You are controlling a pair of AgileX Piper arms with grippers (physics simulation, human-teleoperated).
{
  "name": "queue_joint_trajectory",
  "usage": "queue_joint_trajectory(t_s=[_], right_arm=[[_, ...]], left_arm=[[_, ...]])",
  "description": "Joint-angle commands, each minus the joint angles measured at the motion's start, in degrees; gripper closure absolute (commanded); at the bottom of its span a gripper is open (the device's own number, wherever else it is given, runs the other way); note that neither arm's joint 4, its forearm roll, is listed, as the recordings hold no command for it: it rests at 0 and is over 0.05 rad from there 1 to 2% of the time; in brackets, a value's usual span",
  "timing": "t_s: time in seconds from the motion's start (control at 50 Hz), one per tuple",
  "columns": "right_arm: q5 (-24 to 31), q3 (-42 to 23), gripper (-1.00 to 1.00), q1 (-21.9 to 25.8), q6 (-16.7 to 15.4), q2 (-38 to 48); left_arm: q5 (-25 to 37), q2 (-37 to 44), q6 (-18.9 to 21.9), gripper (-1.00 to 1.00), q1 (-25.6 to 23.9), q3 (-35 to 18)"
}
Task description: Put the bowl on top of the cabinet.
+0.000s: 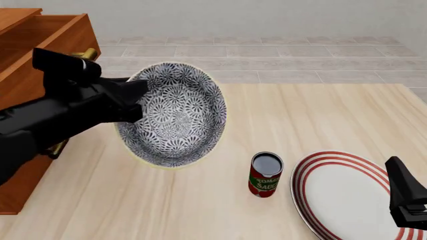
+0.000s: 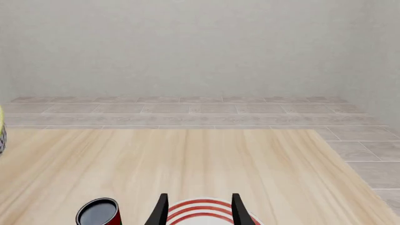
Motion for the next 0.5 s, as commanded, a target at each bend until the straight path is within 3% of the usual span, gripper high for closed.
queue_joint_trajectory(t_s=[0.02,0.22,0.38,0.5], right_arm=[[0.0,0.0,-1.0,-0.01,0.0,0.0],[0.0,0.0,-1.0,0.0,-0.01,0.0],[0.0,0.0,-1.0,-0.01,-0.02,-0.01],[0.0,0.0,-1.0,0.0,0.01,0.0]], left_arm=[[2.81,-5.05,-0.3,1.0,-0.09,-0.49],[5.84,-8.79,0.1,1.0,-0.22,-1.73],[7.96,-12.09,-2.5,1.0,-1.11,-2.79],[9.58,-13.47,-2.3,1.0,-1.11,-3.63]])
